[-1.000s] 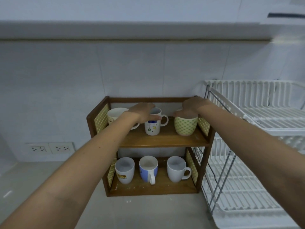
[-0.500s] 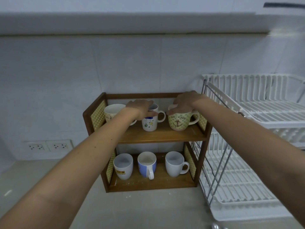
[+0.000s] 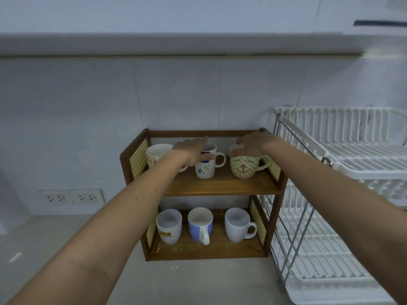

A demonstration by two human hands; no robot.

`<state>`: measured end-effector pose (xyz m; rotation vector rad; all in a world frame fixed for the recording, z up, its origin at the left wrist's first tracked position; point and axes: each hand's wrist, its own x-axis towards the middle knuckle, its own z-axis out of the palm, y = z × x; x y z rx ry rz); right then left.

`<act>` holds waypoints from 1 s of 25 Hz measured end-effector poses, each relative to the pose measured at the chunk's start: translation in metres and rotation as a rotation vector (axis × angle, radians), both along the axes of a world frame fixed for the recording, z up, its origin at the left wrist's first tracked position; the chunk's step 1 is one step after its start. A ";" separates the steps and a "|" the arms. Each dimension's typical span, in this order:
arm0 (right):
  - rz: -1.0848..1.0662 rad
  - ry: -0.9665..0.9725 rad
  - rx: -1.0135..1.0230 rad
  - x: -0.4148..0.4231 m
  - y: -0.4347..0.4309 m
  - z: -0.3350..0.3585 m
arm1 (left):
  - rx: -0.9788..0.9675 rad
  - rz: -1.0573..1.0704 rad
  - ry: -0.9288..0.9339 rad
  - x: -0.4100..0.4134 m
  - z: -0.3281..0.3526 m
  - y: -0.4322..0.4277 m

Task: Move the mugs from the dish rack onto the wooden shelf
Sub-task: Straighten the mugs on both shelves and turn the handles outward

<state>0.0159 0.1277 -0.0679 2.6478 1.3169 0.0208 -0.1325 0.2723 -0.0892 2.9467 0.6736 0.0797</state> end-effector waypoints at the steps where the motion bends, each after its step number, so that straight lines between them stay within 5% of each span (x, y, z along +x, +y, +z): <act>1: -0.023 -0.040 0.018 -0.002 0.002 0.000 | -0.036 0.004 -0.019 -0.008 0.007 0.005; 3: -0.028 -0.085 0.127 -0.010 0.009 0.004 | -0.036 0.061 -0.008 -0.026 0.026 0.024; 8: 0.149 0.173 0.163 -0.036 0.043 0.009 | 0.134 0.278 0.283 -0.061 0.036 0.050; 18: 0.239 0.079 0.150 -0.038 0.065 -0.004 | 0.089 0.236 0.023 -0.061 0.006 0.053; 25: 0.225 0.104 0.180 -0.036 0.063 -0.008 | 0.120 0.238 0.012 -0.058 0.003 0.056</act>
